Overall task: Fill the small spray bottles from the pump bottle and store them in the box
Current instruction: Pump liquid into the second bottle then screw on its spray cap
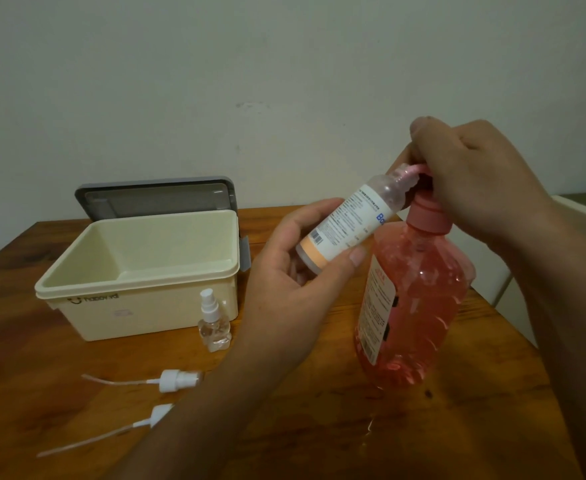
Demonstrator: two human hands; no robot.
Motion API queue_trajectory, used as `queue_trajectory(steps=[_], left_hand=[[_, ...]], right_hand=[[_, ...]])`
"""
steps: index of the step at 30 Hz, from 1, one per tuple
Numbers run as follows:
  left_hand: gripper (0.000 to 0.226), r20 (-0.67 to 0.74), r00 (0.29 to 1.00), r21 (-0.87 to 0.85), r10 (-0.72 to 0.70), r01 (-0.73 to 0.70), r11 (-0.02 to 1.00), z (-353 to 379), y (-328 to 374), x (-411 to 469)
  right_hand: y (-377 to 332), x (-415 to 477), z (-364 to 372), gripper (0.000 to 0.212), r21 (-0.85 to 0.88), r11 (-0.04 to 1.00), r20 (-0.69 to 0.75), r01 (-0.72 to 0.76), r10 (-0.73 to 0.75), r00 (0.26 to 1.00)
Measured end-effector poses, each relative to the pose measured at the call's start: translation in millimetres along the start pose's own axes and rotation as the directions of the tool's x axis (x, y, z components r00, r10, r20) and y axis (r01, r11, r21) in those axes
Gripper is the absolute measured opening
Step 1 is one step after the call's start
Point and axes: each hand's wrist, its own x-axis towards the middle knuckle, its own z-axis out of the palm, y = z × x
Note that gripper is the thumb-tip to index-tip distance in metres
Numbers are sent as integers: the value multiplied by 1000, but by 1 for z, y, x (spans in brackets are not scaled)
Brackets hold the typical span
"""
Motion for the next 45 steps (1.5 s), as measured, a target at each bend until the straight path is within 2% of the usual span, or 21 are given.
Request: queue_trajectory(steps=[5,30,38,45], left_hand=[[43,4,1000,10,5,-5,1000,2,-1,0],[43,2,1000,-9,1,-1,1000,4,-1,0],[43,-3,1000,-6,15,-15,1000,2,1,-1],[42,-6,1000,9,10,-9,1000,4,-1,-1]], right_hand=[[3,-5,4,52,-14,999,12,-41,41,999],[7,-2,3,56,-117,993,14,-9,11,1000],[-6,-1,-4,73,-144,989,38,13,-8,999],[0,-5,-1,77,-177,984,83,-5,20,996]])
